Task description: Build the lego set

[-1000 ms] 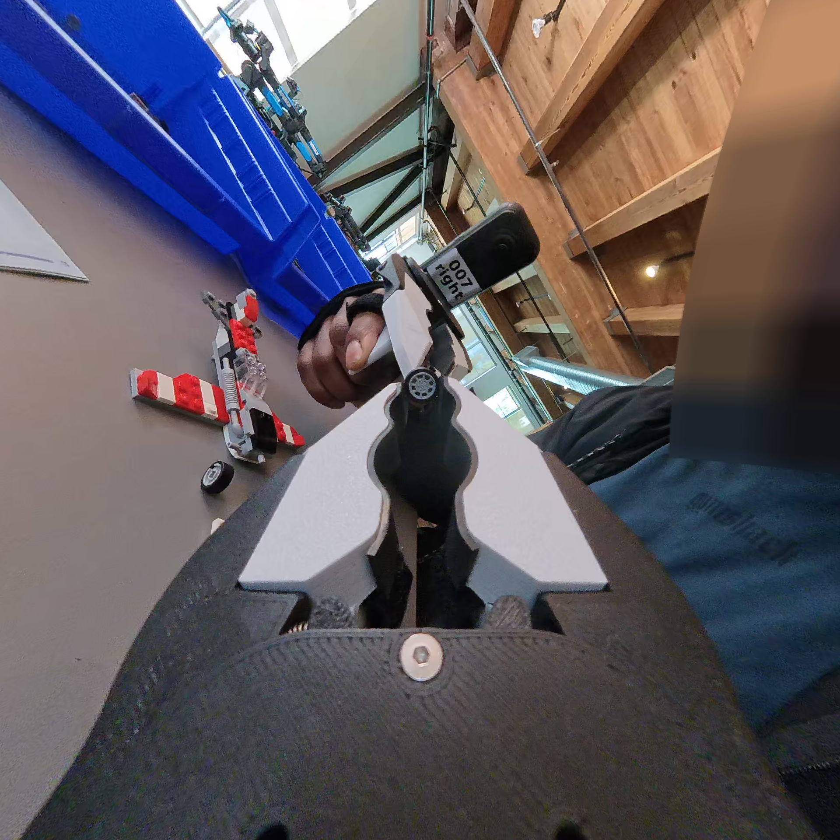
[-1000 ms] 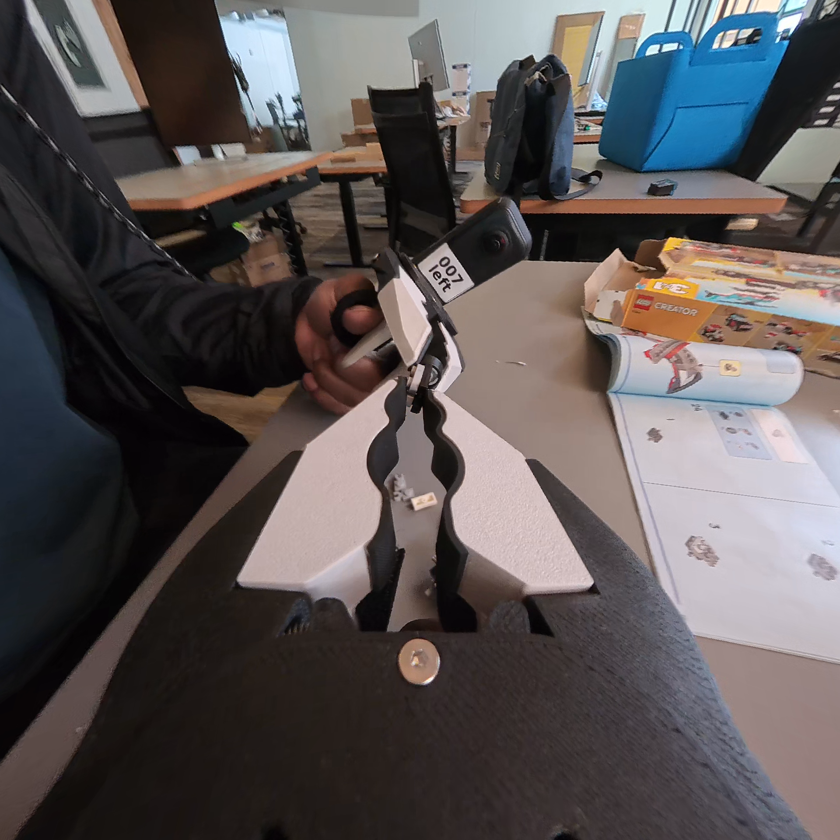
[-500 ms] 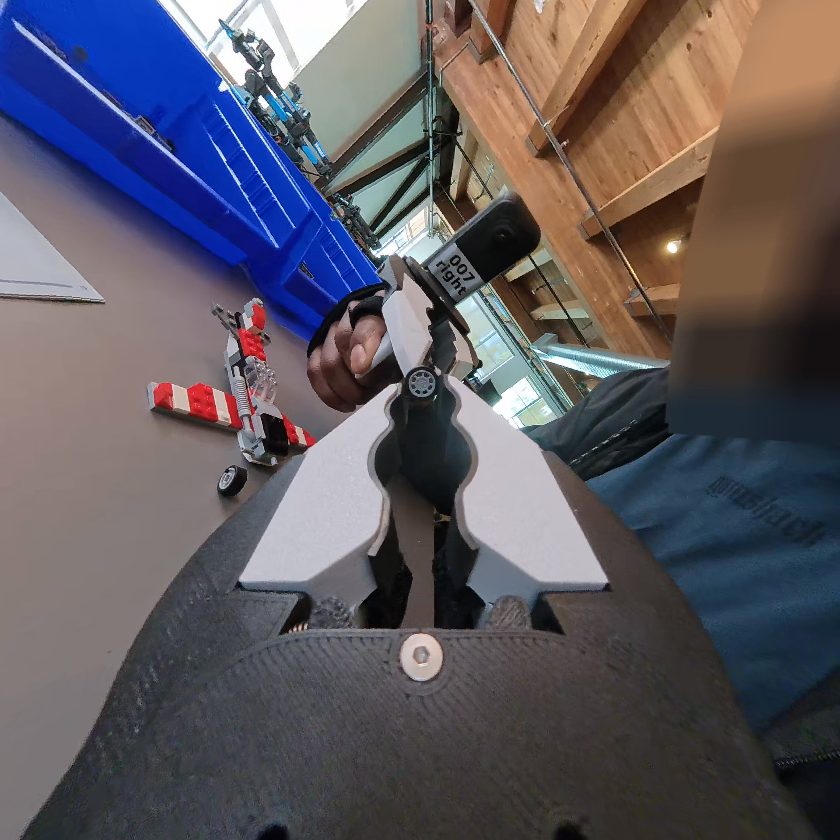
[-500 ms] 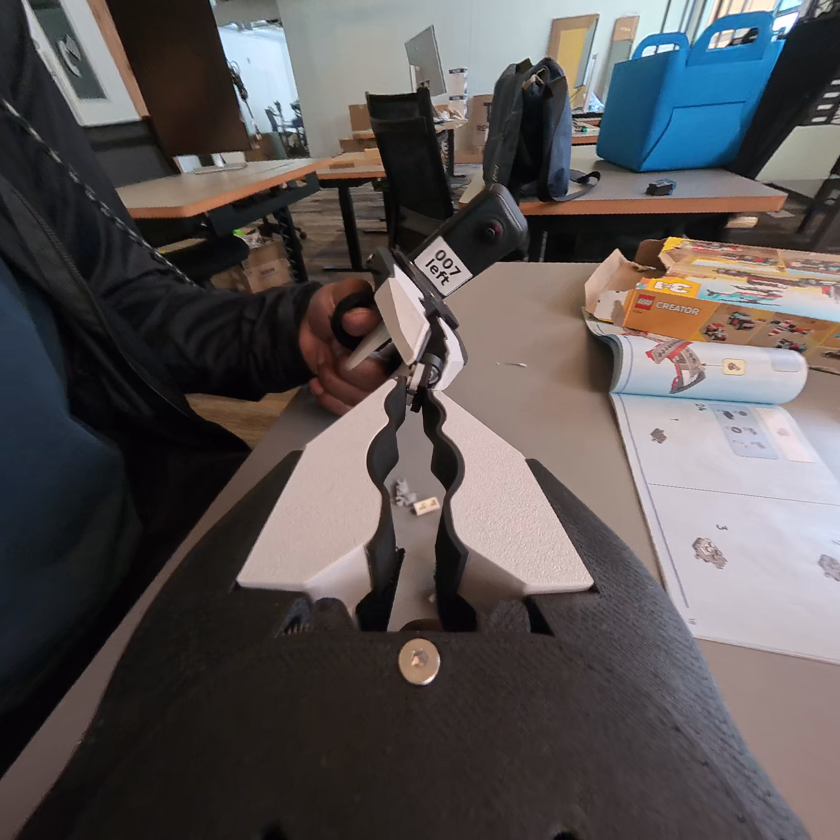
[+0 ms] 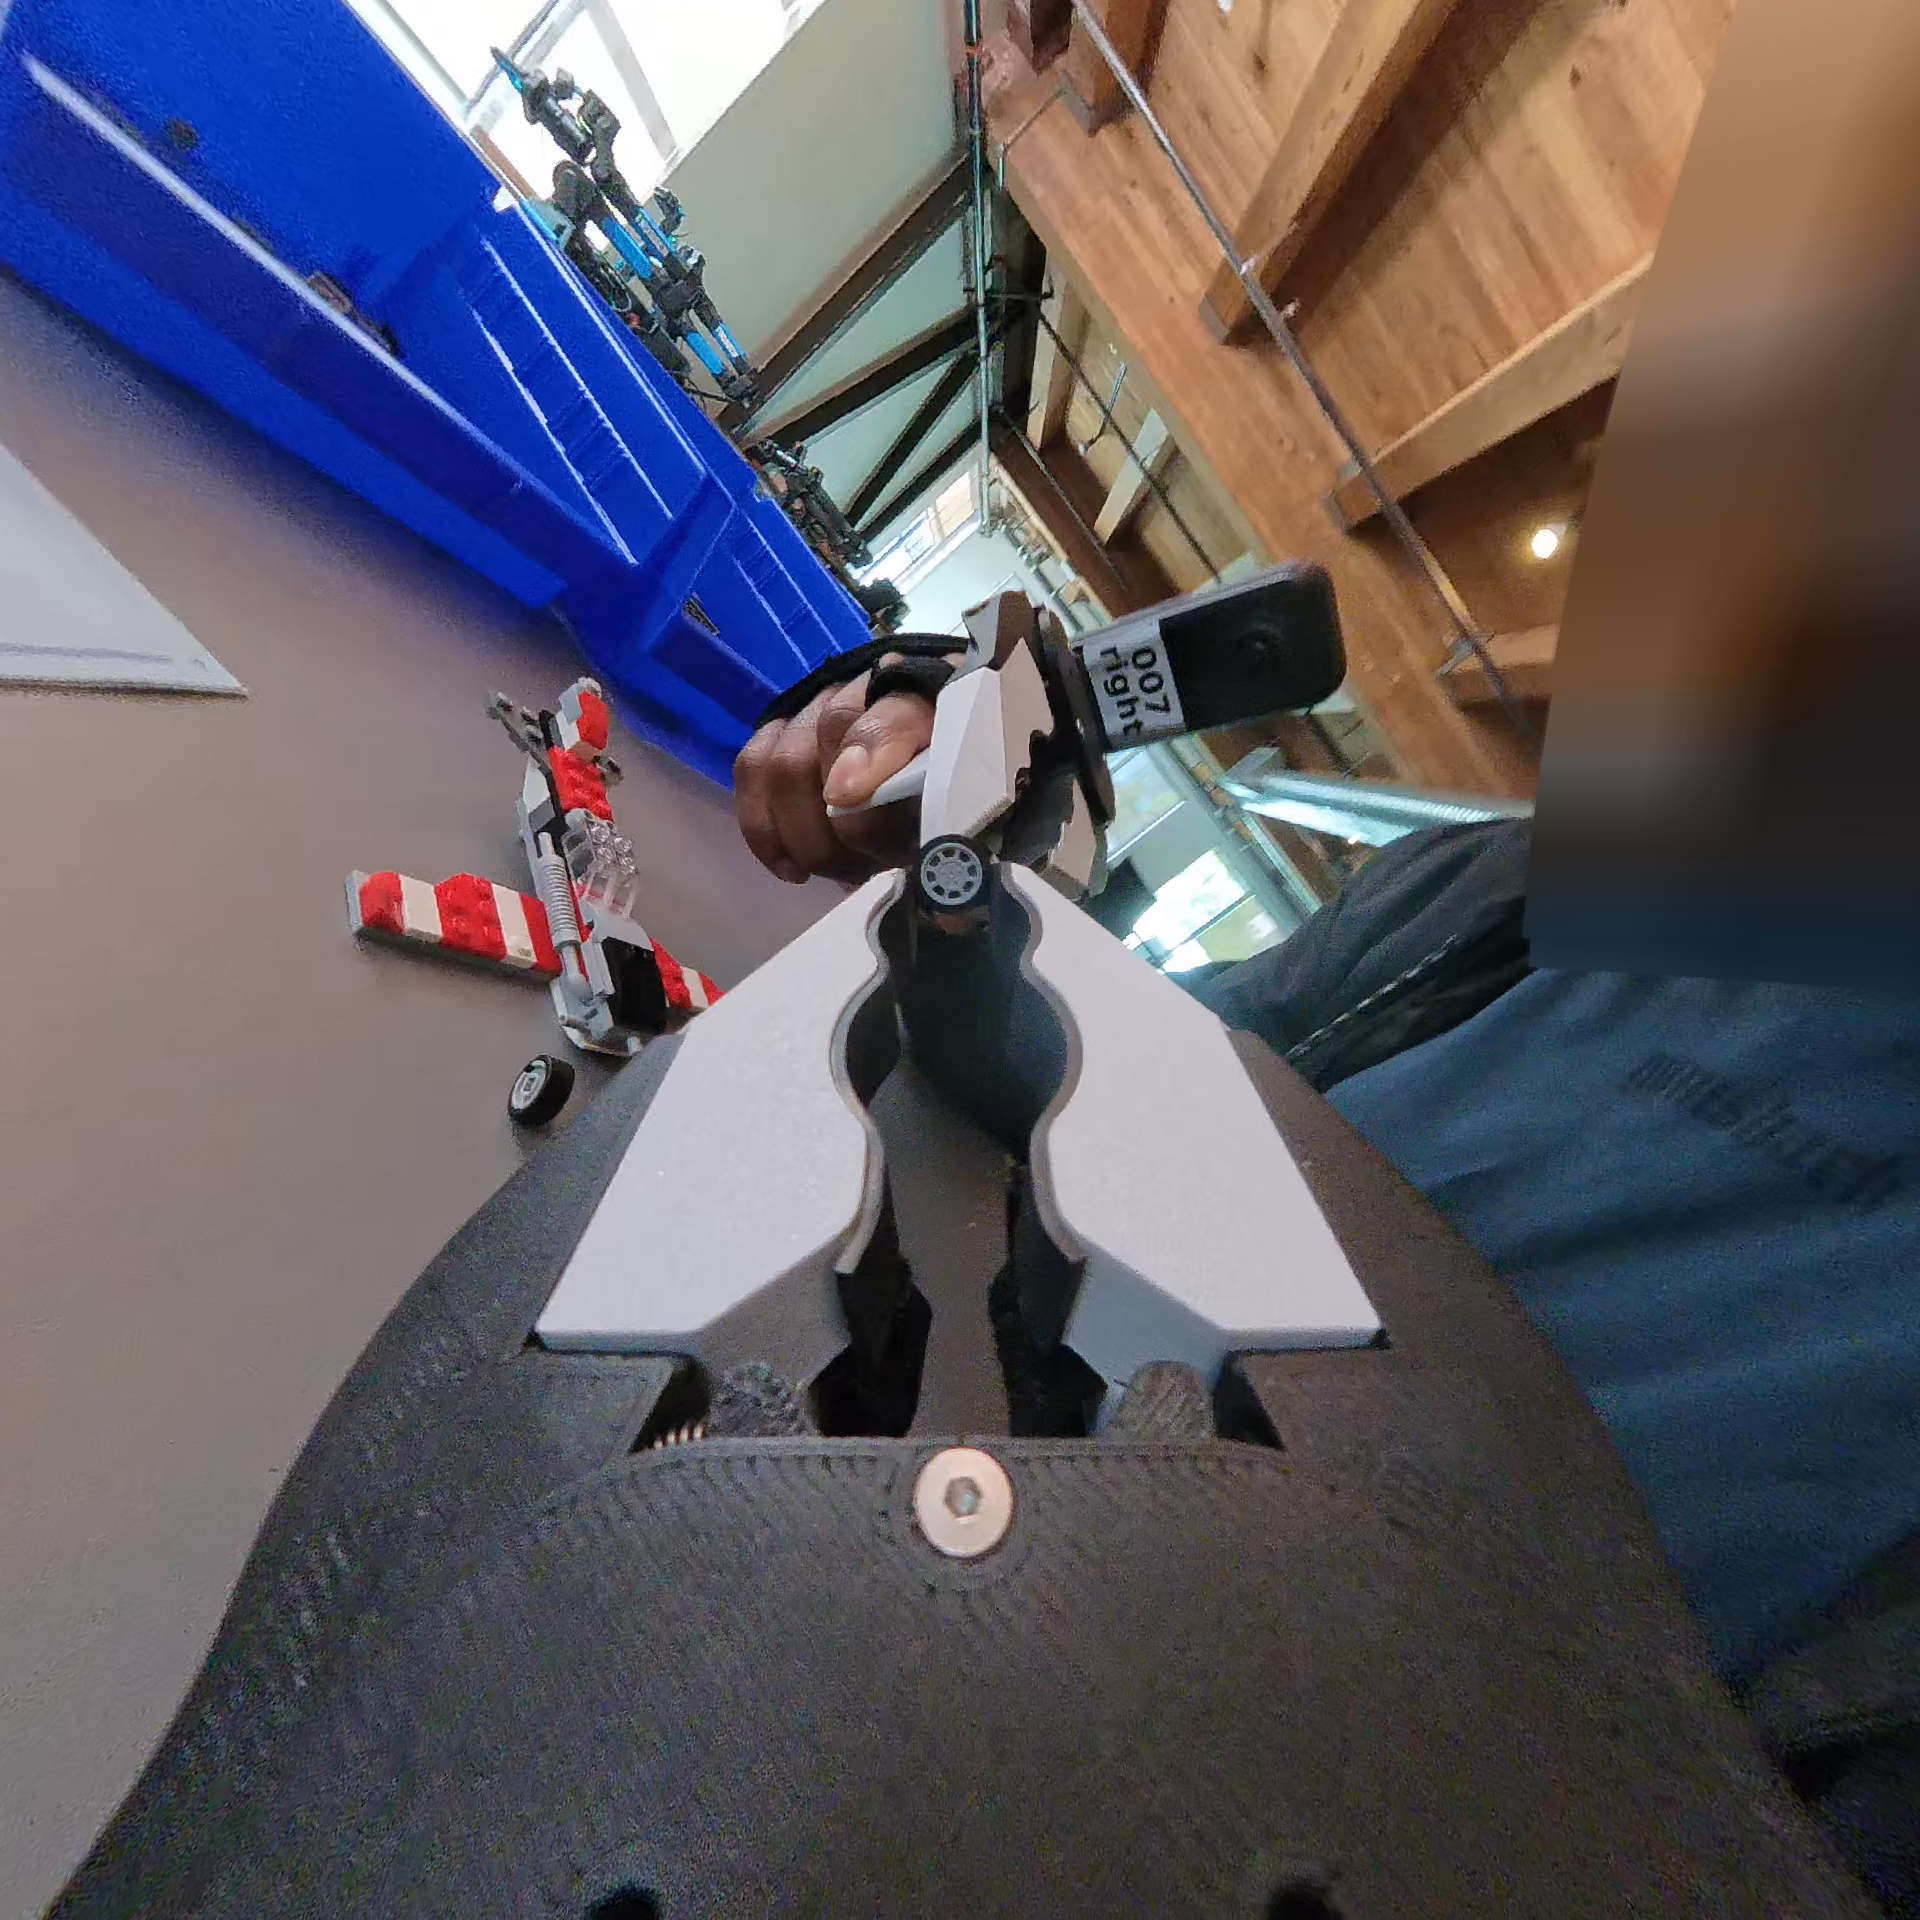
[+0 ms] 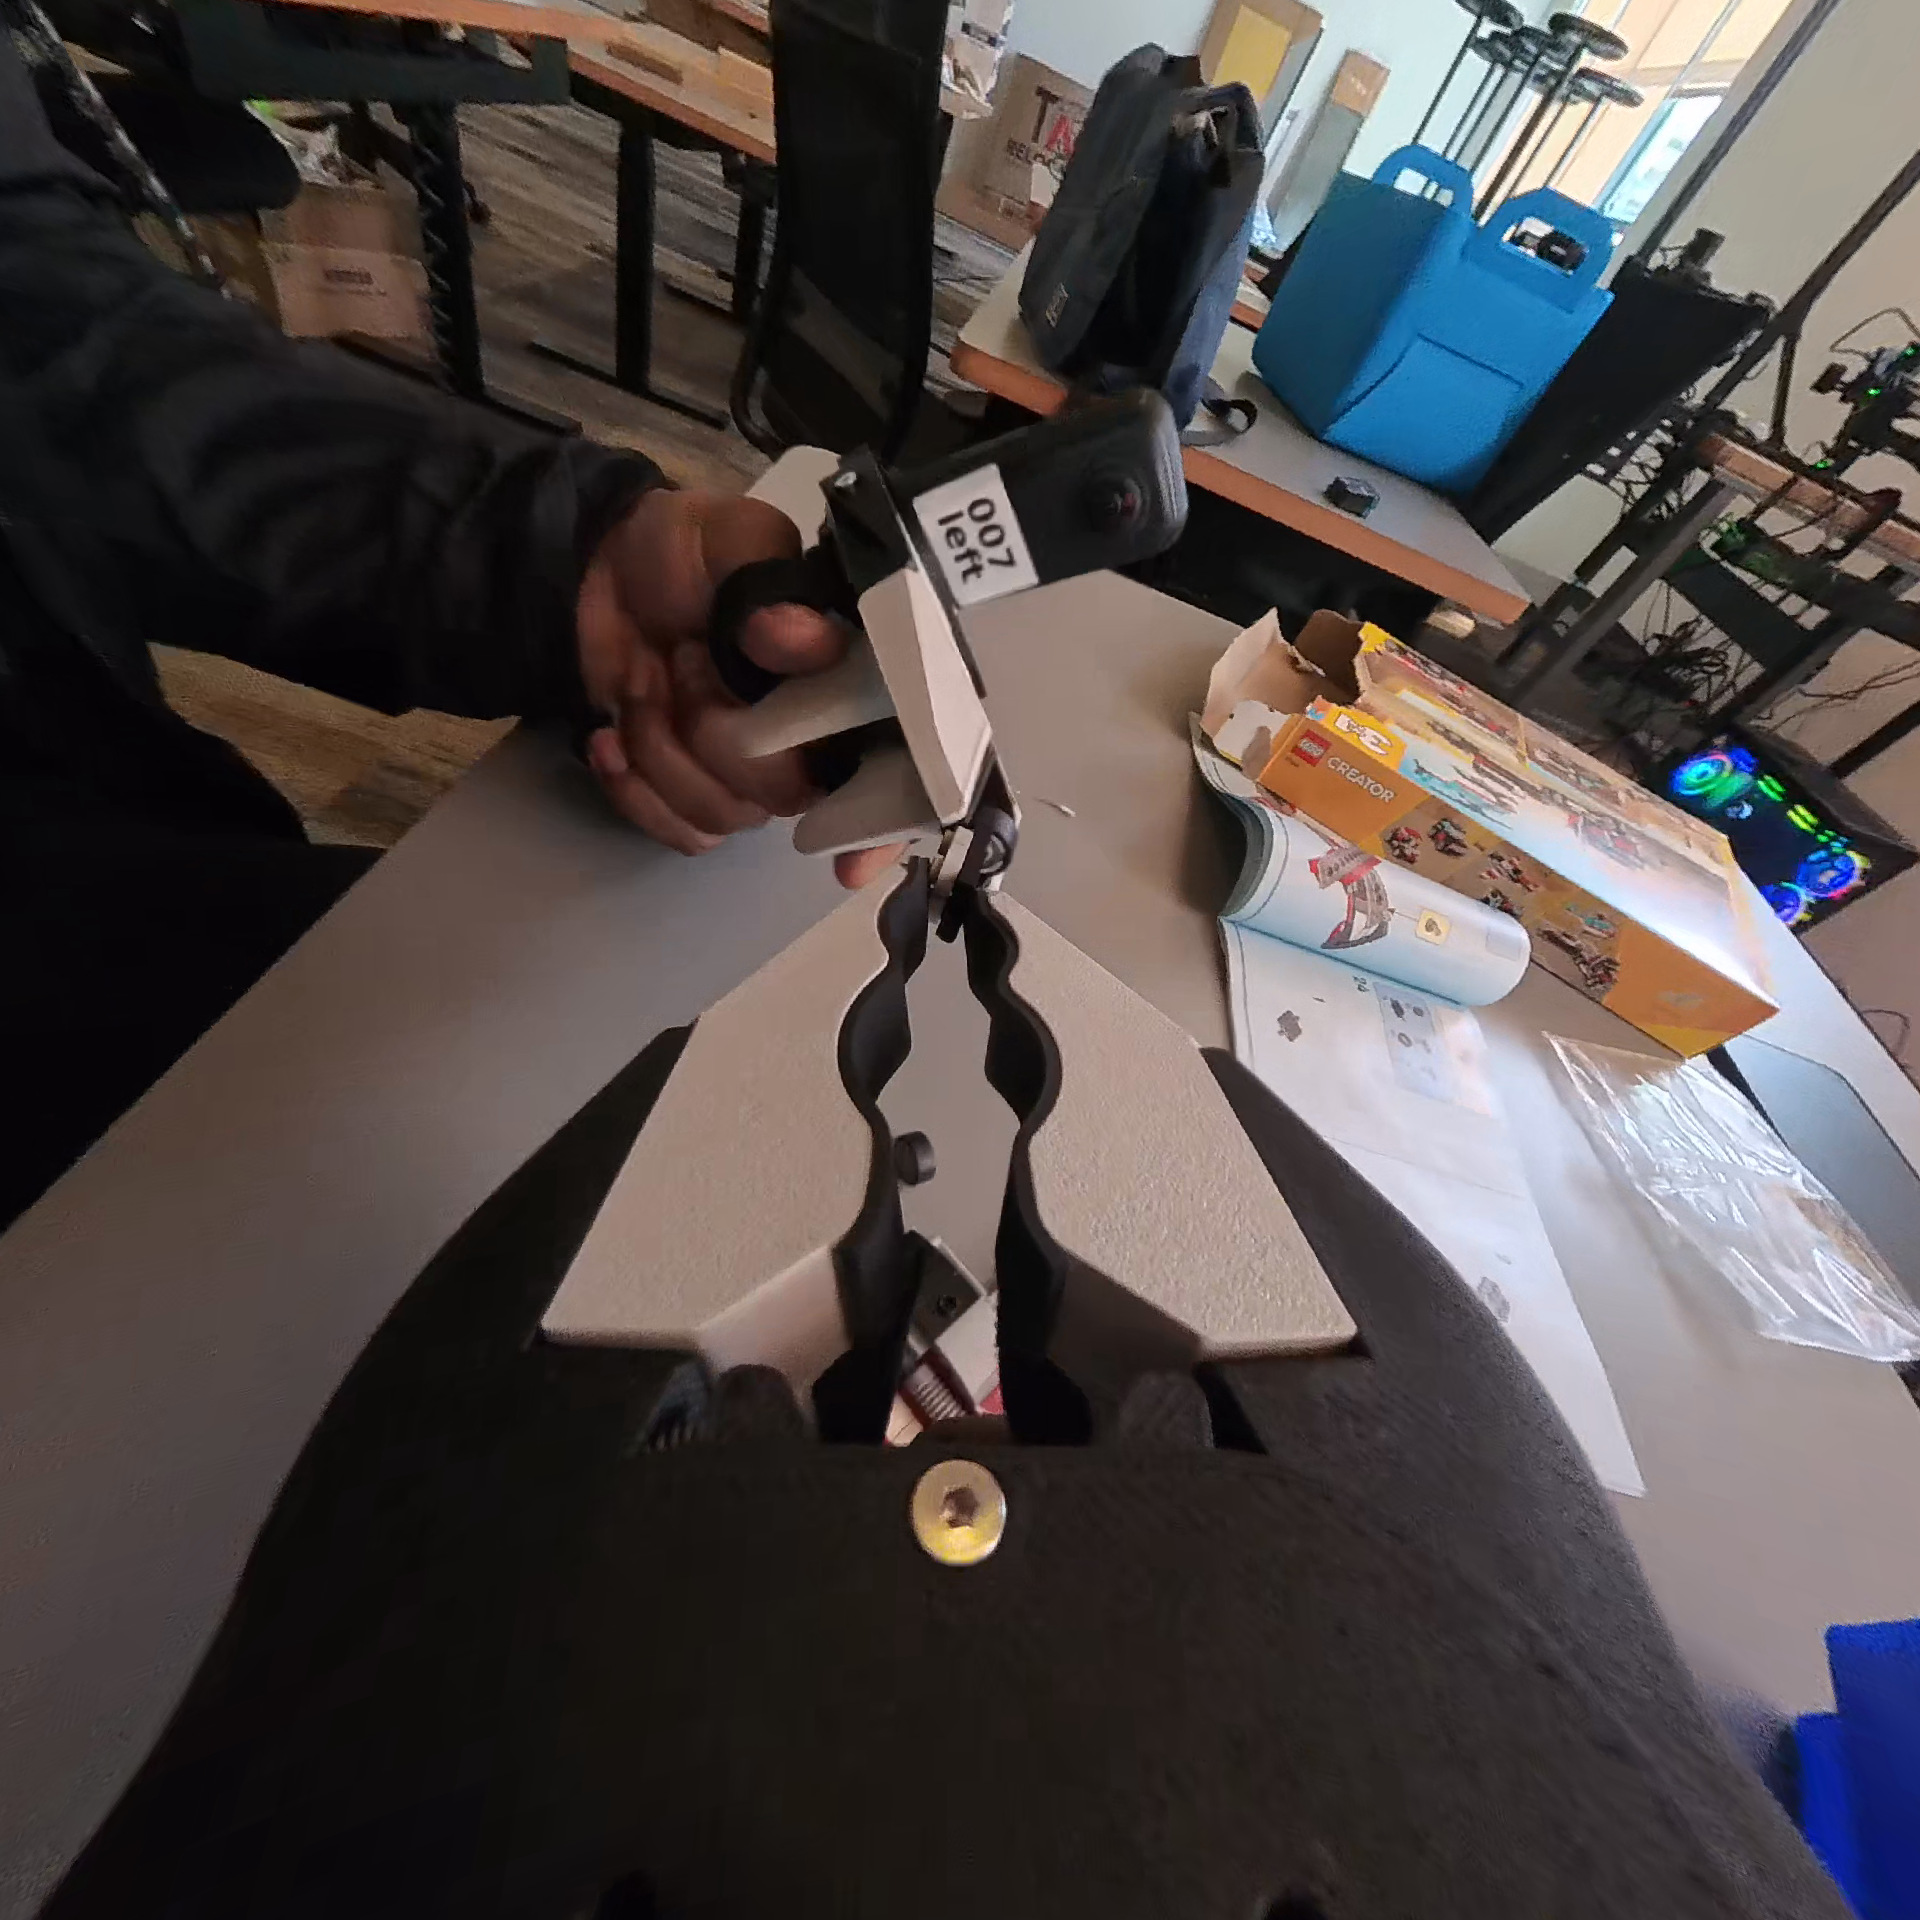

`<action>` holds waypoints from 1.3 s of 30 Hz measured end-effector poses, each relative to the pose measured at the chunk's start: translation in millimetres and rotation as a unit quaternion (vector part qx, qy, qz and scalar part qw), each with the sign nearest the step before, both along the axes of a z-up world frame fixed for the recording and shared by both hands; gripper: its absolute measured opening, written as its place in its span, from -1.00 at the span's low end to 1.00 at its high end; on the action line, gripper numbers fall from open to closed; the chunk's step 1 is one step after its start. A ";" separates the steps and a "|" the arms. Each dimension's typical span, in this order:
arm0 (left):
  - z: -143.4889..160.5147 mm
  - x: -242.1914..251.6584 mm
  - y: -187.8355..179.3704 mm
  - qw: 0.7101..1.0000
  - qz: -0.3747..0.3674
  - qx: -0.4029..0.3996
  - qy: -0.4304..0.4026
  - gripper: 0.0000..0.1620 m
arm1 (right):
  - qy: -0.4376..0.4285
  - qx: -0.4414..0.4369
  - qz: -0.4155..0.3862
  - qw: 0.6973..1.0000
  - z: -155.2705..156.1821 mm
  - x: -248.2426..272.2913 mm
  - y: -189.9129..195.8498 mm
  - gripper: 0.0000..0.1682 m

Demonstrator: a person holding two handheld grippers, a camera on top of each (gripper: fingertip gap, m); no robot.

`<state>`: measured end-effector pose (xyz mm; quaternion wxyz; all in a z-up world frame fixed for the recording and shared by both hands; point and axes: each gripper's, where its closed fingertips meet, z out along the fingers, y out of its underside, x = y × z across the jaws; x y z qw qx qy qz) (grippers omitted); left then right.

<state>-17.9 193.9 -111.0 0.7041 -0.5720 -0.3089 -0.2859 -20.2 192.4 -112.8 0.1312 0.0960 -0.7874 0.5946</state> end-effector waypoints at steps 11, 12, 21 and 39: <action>4.1 16.1 7.1 0.987 -0.005 -0.053 0.150 -0.60 | -0.038 -0.023 0.056 0.997 6.7 16.5 1.2 -0.91; 5.7 18.0 7.7 0.986 -0.007 -0.048 0.157 -0.63 | -0.042 -0.026 0.060 0.997 7.8 17.4 1.4 -0.91; 7.6 21.1 12.6 0.983 -0.006 -0.041 0.177 -0.77 | -0.056 -0.034 0.077 0.995 9.1 25.8 0.0 -0.91; 13.2 13.7 9.4 0.995 -0.018 0.009 0.097 -0.84 | -0.020 -0.052 0.051 0.997 15.2 16.3 3.5 -0.91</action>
